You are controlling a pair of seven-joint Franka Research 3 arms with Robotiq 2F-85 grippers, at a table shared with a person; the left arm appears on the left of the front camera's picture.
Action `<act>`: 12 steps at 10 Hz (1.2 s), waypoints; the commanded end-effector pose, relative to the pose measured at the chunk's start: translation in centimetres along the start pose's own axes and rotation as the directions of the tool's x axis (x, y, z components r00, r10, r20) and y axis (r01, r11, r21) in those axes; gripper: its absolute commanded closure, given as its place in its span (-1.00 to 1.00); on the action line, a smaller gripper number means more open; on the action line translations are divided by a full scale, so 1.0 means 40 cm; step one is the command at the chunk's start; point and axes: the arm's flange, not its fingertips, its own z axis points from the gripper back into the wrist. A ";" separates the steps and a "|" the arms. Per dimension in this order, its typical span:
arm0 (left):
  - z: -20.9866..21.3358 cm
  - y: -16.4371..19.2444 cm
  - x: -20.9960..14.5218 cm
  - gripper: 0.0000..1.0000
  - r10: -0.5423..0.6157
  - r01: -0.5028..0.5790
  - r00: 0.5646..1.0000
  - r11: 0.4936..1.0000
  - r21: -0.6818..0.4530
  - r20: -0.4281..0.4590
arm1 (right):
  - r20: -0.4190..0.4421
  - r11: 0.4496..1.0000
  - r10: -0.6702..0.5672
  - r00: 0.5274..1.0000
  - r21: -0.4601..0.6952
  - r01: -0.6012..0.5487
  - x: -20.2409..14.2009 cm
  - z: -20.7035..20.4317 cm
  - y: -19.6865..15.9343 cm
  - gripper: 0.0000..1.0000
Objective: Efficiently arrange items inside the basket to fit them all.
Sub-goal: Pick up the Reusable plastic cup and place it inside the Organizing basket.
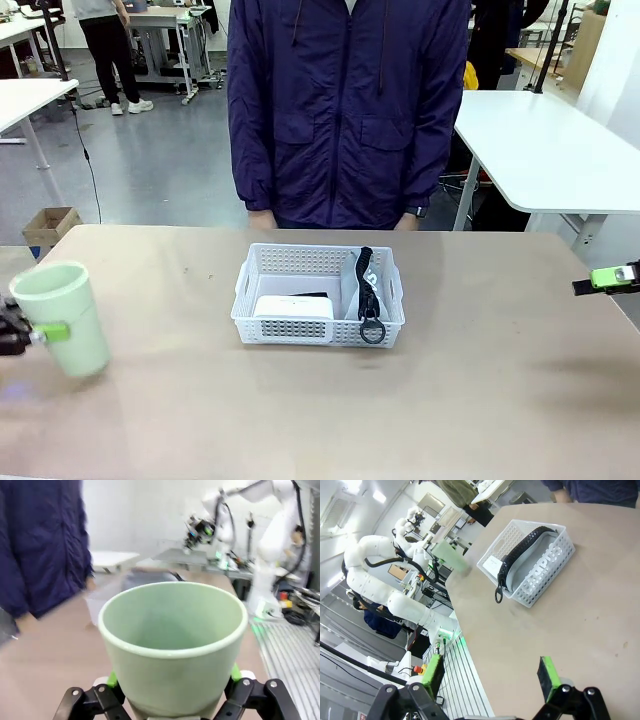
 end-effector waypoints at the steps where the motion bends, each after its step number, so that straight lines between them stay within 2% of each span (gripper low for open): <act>1: -0.084 -0.265 0.236 0.39 -0.146 0.137 0.989 0.976 0.170 0.038 | 0.019 1.000 0.001 1.000 0.008 -0.001 0.003 -0.002 0.006 -1.00; 2: -0.084 -0.284 0.326 1.00 -0.162 0.151 0.986 0.971 0.184 0.047 | 0.019 1.000 0.001 1.000 0.008 -0.001 0.003 -0.002 0.006 -1.00; 4: -0.088 -0.292 0.447 1.00 -0.108 0.101 0.994 0.968 0.230 0.018 | 0.019 1.000 0.001 1.000 0.008 -0.001 0.003 -0.002 0.006 -1.00; 5: -0.077 -0.285 0.457 0.39 -0.081 0.076 0.997 0.970 0.233 0.012 | 0.019 1.000 0.001 1.000 0.008 -0.001 0.003 -0.002 0.006 -1.00; 6: -0.069 -0.274 0.444 0.39 -0.050 0.051 0.999 0.969 0.242 -0.012 | 0.019 1.000 0.001 1.000 0.008 -0.001 0.003 -0.002 0.006 -1.00; 7: -0.064 -0.262 0.422 1.00 0.005 0.002 1.000 0.974 0.226 -0.028 | 0.019 1.000 0.001 1.000 0.008 -0.001 0.003 -0.002 0.006 -1.00; 8: -0.053 -0.246 0.399 0.39 0.074 -0.066 0.997 0.979 0.194 -0.033 | 0.019 1.000 0.001 1.000 0.008 -0.001 0.003 -0.002 0.006 -1.00; 9: 0.079 -0.114 0.569 0.39 -0.058 0.061 0.998 0.974 0.216 -0.024 | 0.019 1.000 0.001 1.000 0.008 -0.001 0.003 -0.002 0.006 -1.00; 12: 0.079 -0.114 0.569 0.39 -0.058 0.061 0.998 0.974 0.216 -0.024 | 0.019 1.000 0.001 1.000 0.008 -0.001 0.003 -0.002 0.006 -1.00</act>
